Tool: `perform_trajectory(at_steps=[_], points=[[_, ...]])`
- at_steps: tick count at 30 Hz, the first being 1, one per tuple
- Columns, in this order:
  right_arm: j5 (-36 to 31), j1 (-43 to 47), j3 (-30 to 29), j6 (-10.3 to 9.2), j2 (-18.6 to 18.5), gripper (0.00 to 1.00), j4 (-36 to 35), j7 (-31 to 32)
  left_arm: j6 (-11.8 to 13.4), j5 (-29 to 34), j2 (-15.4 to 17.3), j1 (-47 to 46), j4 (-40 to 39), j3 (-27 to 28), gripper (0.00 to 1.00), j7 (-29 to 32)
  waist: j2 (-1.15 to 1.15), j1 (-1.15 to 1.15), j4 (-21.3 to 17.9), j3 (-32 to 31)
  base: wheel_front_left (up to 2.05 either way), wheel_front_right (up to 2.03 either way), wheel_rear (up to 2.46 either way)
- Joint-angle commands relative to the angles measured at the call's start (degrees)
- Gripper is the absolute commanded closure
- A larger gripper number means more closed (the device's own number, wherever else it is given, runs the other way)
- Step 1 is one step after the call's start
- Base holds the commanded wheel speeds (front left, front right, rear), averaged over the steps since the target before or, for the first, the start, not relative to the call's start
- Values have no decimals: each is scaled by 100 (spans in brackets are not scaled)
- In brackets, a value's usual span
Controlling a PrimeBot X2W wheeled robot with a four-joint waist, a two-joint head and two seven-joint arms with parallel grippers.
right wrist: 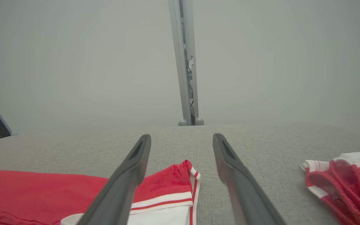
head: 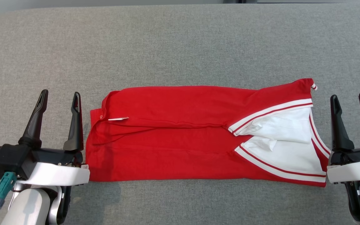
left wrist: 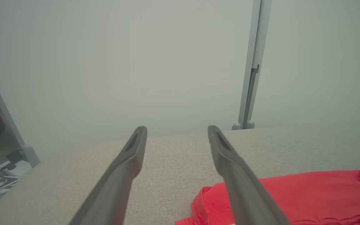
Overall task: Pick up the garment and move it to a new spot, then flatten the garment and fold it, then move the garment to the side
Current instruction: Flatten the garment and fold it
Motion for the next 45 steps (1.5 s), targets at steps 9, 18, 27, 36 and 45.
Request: perform_trajectory(at_steps=[9, 18, 27, 36, 45], points=[[61, -74, -283, 0, -50, 0, 780, 134, -154, 164, -89, -175, 128, -92, 0, -24, 0, 0, 56, 198, 0, 0, 0], [337, -319, 205, 0, 107, 0, 1840, 2, -277, 296, -138, -375, 301, -193, 0, -23, 0, 0, 100, 389, 0, 0, 0], [641, -393, 800, 7, 199, 43, 2423, 107, -357, 319, -195, -432, 420, -143, 0, -24, 0, 0, 105, 419, 0, 0, 0], [768, -307, 628, -9, -199, 100, 2289, 24, -415, 338, -240, -378, 470, -44, 0, -24, 0, 0, 23, 335, 0, 0, 0], [694, -58, -409, -6, -649, 100, 1802, 108, -468, 379, -253, -328, 451, 67, 0, -24, 0, 0, -131, 299, 0, 0, 0]])
